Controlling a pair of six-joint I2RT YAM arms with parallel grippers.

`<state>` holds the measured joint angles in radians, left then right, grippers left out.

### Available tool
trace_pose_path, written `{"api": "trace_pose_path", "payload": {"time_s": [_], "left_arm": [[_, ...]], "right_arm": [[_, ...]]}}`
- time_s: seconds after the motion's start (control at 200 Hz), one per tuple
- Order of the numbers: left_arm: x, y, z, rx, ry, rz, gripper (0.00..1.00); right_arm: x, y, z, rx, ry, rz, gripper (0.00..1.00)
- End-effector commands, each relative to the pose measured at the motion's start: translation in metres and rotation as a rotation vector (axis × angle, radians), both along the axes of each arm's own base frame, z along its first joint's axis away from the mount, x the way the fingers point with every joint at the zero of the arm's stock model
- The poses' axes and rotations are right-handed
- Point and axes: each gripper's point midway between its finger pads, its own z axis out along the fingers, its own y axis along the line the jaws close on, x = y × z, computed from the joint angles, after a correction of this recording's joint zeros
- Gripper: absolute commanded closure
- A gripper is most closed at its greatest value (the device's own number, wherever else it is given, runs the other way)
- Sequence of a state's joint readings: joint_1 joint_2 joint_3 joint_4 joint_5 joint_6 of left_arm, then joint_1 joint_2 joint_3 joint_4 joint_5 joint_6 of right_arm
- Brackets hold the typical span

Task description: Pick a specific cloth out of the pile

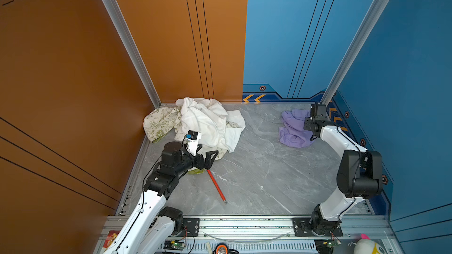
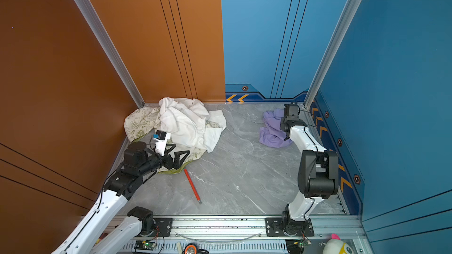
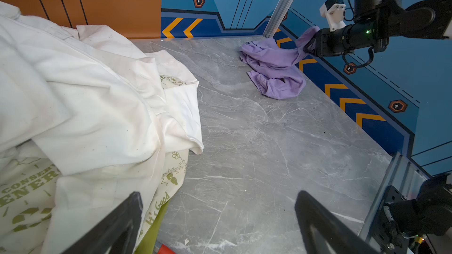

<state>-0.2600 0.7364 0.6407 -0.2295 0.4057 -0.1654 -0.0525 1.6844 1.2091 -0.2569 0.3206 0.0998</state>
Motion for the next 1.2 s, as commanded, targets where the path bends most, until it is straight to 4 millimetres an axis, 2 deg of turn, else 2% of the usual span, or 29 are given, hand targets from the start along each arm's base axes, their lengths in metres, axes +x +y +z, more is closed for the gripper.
{"api": "trace_pose_path", "payload": {"time_s": [0.0, 0.07, 0.12, 0.23, 0.33, 0.38, 0.465, 0.596, 0.756, 0.801, 1.001, 1.076, 1.196], "left_arm": [[0.001, 0.005, 0.001, -0.002, -0.018, 0.027, 0.02], [0.000, 0.005, 0.000, -0.001, -0.019, 0.027, 0.02], [0.001, 0.005, 0.000, -0.002, -0.021, 0.027, 0.02], [0.002, 0.005, -0.001, -0.008, -0.019, 0.028, 0.02], [0.002, 0.004, -0.002, -0.018, -0.006, 0.032, 0.02], [0.005, 0.003, 0.005, -0.033, -0.038, 0.032, 0.02], [0.004, 0.003, 0.006, -0.039, -0.038, 0.032, 0.02], [0.002, 0.004, 0.007, -0.040, -0.043, 0.035, 0.02], [-0.001, 0.006, 0.009, -0.032, -0.054, 0.035, 0.02], [-0.005, 0.007, 0.002, -0.021, -0.025, 0.033, 0.02], [-0.006, 0.009, -0.002, -0.014, -0.019, 0.039, 0.02], [-0.005, 0.009, -0.003, -0.012, -0.018, 0.041, 0.02], [-0.003, 0.009, -0.004, -0.012, -0.014, 0.044, 0.02]], "right_arm": [[-0.037, -0.017, 0.008, 0.003, 0.024, -0.079, 0.31], [-0.046, -0.021, 0.019, 0.056, -0.024, -0.097, 0.23], [-0.051, -0.025, 0.035, 0.091, -0.080, -0.110, 0.11], [-0.050, -0.021, 0.076, 0.142, -0.211, -0.081, 0.00], [-0.039, -0.003, 0.109, 0.212, -0.327, 0.002, 0.00], [-0.031, 0.009, 0.121, 0.240, -0.358, 0.044, 0.00], [-0.018, 0.031, 0.124, 0.256, -0.336, 0.118, 0.00], [0.000, 0.066, 0.099, 0.220, -0.192, 0.220, 0.00], [0.012, 0.084, 0.050, 0.214, -0.029, 0.254, 0.00], [0.012, 0.085, 0.034, 0.224, 0.025, 0.251, 0.00], [-0.003, 0.076, -0.039, 0.192, 0.299, 0.237, 0.00], [-0.011, 0.067, -0.060, 0.142, 0.408, 0.220, 0.00], [-0.017, 0.055, -0.082, 0.071, 0.520, 0.206, 0.02]]}}
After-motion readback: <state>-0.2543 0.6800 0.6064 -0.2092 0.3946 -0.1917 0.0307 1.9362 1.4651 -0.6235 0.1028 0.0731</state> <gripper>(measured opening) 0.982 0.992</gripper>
